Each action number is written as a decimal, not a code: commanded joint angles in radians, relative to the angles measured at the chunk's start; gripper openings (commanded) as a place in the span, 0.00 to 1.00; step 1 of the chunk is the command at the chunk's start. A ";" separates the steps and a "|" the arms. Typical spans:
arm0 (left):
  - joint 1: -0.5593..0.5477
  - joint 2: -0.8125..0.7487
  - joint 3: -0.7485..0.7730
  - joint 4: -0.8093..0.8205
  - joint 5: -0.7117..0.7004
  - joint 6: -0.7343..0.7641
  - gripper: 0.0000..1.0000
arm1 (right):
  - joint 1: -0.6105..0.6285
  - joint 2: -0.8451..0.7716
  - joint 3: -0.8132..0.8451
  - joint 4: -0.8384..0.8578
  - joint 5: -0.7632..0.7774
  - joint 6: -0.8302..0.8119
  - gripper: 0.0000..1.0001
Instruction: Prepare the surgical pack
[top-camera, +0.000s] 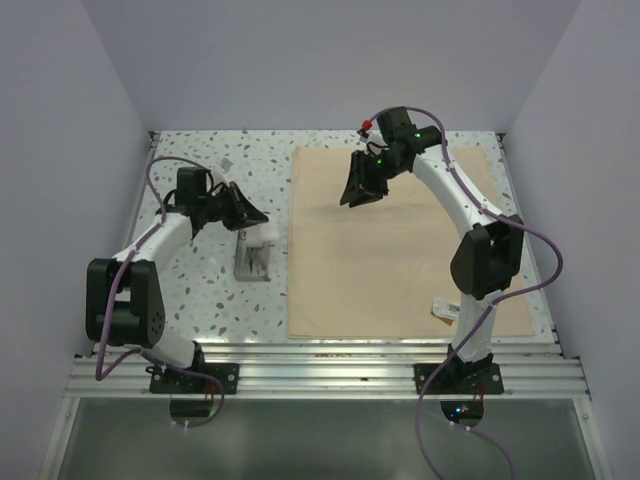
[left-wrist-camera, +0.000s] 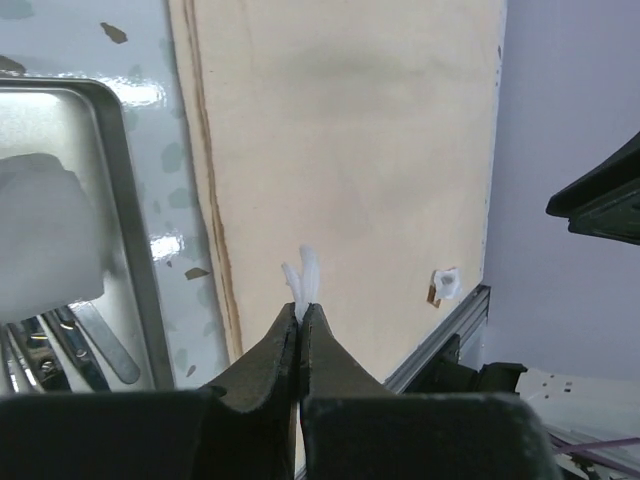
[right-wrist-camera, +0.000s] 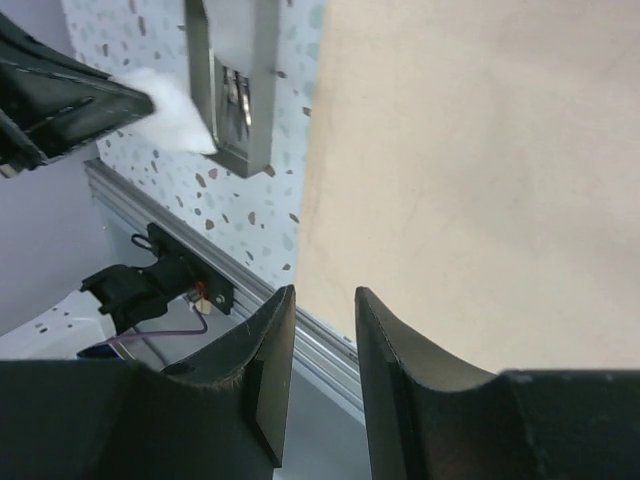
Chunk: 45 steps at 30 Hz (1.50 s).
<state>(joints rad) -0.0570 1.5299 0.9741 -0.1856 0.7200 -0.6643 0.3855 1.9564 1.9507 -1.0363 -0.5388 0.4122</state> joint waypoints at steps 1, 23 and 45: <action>0.025 0.050 0.051 -0.101 -0.027 0.118 0.00 | -0.017 -0.063 -0.045 -0.036 0.030 -0.038 0.35; 0.055 0.375 0.337 -0.343 -0.163 0.270 0.00 | -0.074 -0.091 -0.125 -0.025 0.008 -0.050 0.34; 0.054 0.398 0.469 -0.482 -0.284 0.312 0.48 | -0.088 -0.100 -0.174 -0.031 0.026 -0.052 0.34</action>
<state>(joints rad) -0.0128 1.9656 1.3880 -0.6487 0.4370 -0.3531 0.3065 1.9224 1.7805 -1.0542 -0.5152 0.3725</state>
